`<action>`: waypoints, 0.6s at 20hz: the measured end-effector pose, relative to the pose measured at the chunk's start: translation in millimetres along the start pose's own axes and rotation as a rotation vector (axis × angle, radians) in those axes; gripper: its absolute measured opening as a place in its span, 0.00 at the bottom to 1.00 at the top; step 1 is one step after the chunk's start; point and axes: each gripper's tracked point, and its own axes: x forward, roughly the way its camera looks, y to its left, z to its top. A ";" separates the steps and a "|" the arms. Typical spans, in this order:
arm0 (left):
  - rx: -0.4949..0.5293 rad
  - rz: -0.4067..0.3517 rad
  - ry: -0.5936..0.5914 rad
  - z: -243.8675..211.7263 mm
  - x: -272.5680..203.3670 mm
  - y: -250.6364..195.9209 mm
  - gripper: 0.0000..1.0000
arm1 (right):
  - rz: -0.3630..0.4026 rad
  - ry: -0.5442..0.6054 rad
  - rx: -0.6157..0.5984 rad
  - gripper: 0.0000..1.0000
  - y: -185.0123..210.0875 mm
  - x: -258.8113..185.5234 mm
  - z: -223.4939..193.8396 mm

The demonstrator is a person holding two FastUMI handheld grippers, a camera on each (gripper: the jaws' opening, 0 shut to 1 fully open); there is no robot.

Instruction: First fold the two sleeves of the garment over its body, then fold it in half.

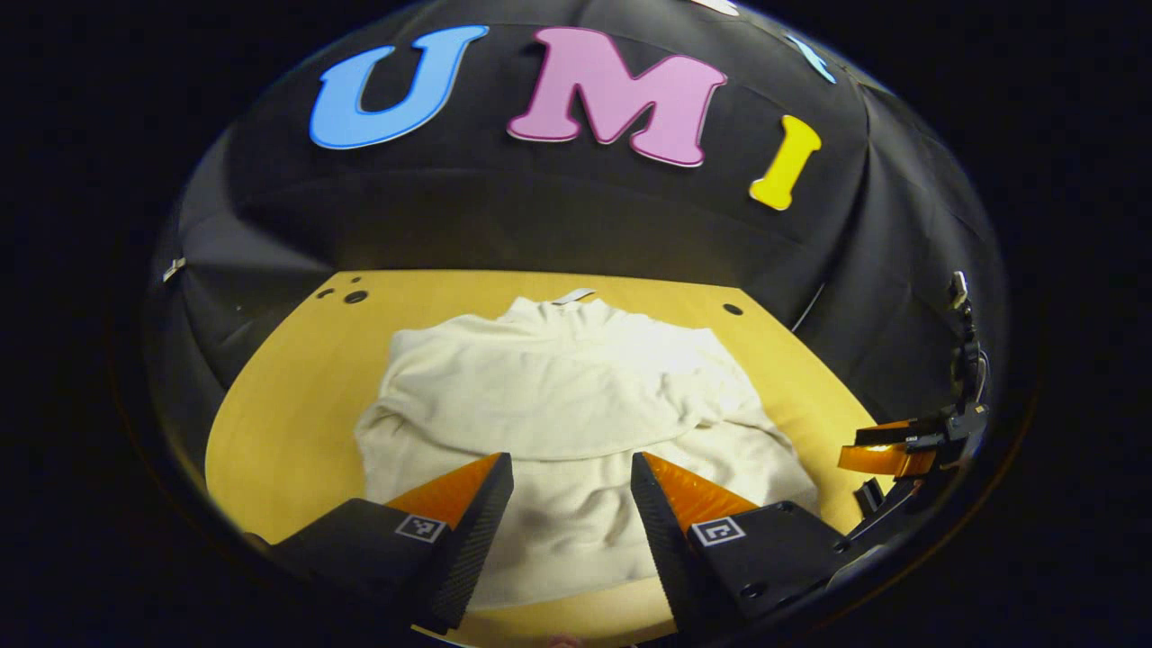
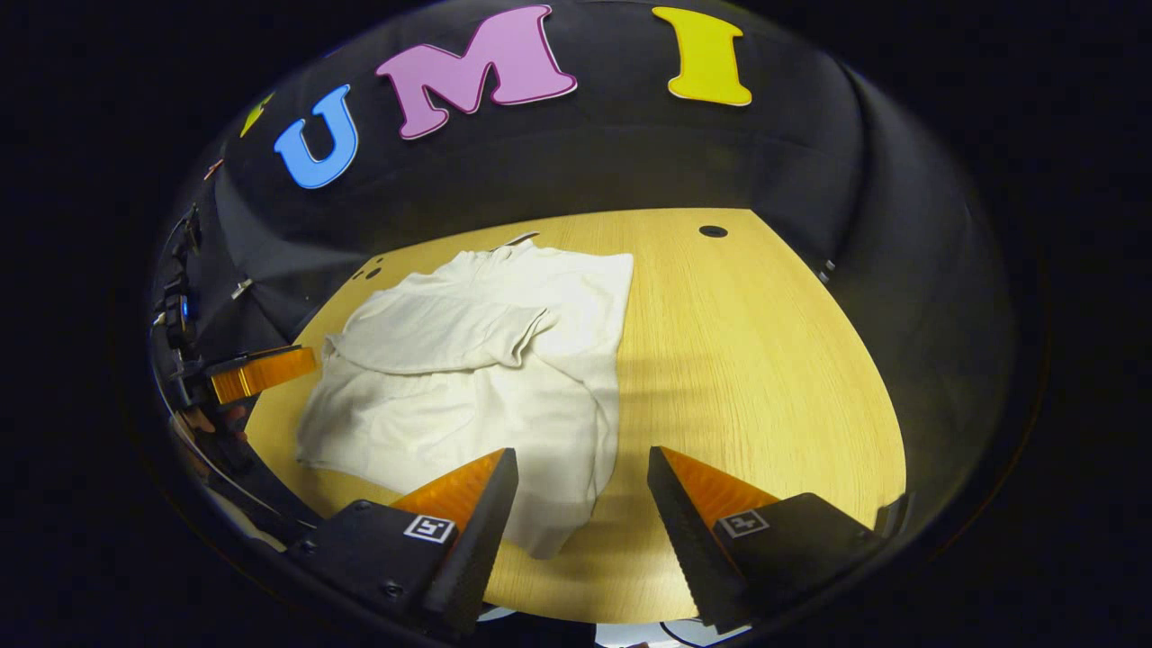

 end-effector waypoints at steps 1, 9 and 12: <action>-0.005 0.023 0.012 -8.1 -5.5 13.4 0.84 | -0.003 0.011 -0.004 0.91 1.7 -0.6 -4.5; -0.036 0.130 0.139 -73.8 -36.5 72.6 0.84 | -0.060 0.084 0.011 0.93 3.5 -1.5 -35.4; -0.052 0.187 0.205 -100.9 -43.1 93.6 0.84 | -0.082 0.115 0.008 0.94 0.1 -0.9 -47.8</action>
